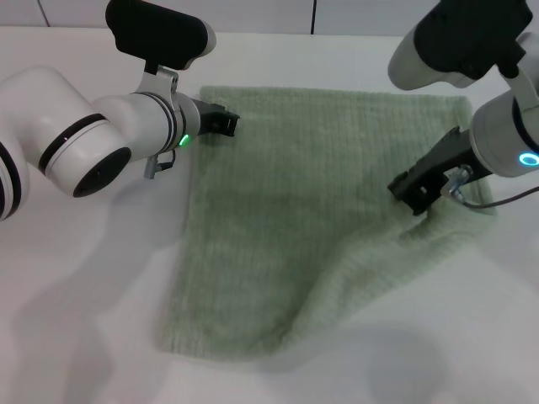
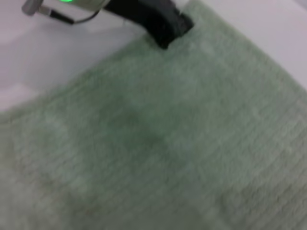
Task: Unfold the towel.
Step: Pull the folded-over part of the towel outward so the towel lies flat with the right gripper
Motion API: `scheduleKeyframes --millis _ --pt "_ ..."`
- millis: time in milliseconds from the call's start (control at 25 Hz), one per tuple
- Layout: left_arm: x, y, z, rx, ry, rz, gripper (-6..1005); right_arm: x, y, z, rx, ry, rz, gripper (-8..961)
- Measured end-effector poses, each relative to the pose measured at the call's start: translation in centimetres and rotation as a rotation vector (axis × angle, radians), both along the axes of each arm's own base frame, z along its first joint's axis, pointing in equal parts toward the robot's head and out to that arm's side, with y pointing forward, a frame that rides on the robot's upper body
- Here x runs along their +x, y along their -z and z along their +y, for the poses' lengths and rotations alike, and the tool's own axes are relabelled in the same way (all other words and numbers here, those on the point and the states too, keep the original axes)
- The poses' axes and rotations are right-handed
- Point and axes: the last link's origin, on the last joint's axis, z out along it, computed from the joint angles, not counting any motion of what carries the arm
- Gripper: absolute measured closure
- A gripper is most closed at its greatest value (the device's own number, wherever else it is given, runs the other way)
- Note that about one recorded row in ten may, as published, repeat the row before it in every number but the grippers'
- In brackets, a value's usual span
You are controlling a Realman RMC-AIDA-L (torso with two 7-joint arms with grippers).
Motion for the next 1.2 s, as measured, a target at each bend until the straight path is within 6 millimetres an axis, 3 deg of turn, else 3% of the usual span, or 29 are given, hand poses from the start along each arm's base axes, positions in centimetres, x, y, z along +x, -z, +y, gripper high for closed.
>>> scheduleKeyframes --millis 800,1200 --pt "0.2 -0.1 0.1 0.004 0.004 -0.006 1000 -2.8 -0.1 -1.4 -0.158 -0.001 -0.164 930" --pt "0.2 -0.2 0.2 0.007 0.001 -0.007 1001 -2.8 0.7 -1.6 -0.236 0.057 -0.266 929"
